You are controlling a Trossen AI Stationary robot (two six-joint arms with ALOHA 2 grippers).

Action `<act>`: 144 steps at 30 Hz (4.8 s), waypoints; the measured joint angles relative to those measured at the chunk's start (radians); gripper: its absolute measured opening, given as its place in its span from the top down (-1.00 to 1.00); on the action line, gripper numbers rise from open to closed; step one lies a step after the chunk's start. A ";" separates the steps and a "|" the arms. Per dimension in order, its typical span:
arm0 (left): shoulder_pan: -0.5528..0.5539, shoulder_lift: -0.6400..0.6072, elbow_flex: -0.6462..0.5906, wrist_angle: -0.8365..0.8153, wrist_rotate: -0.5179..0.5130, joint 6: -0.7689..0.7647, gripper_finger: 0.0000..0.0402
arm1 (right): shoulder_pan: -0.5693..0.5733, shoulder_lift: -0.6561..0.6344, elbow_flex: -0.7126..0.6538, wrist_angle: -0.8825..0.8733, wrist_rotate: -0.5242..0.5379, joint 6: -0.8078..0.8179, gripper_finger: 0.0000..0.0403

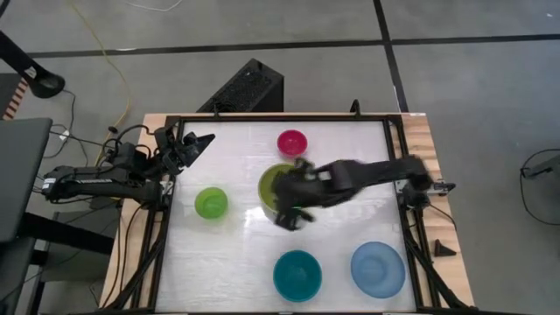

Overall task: Nest bowls inside each other
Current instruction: Stack the light blue bowl on top of the dark green bowl, then stack the blue bowl on top of the light blue bowl

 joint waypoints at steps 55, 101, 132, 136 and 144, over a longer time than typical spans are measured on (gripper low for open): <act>0.000 0.106 0.000 -0.010 -0.059 -0.079 -0.24 | 1.069 -0.986 -1.656 0.244 0.126 1.416 -0.15; 0.000 0.120 0.000 -0.004 -0.103 -0.067 -0.24 | -0.365 -0.822 -1.811 1.594 -0.324 0.352 0.86; 0.000 0.118 0.000 -0.008 -0.069 -0.074 -0.24 | -0.501 -0.137 -0.901 0.643 -0.421 -0.087 0.01; 0.000 0.118 0.000 -0.008 -0.050 -0.072 -0.24 | -0.500 -0.213 -0.899 0.615 -0.421 -0.076 -0.26; 0.000 0.118 0.000 -0.010 -0.043 -0.072 -0.24 | -0.386 -0.406 -0.938 0.505 -0.422 0.013 -0.28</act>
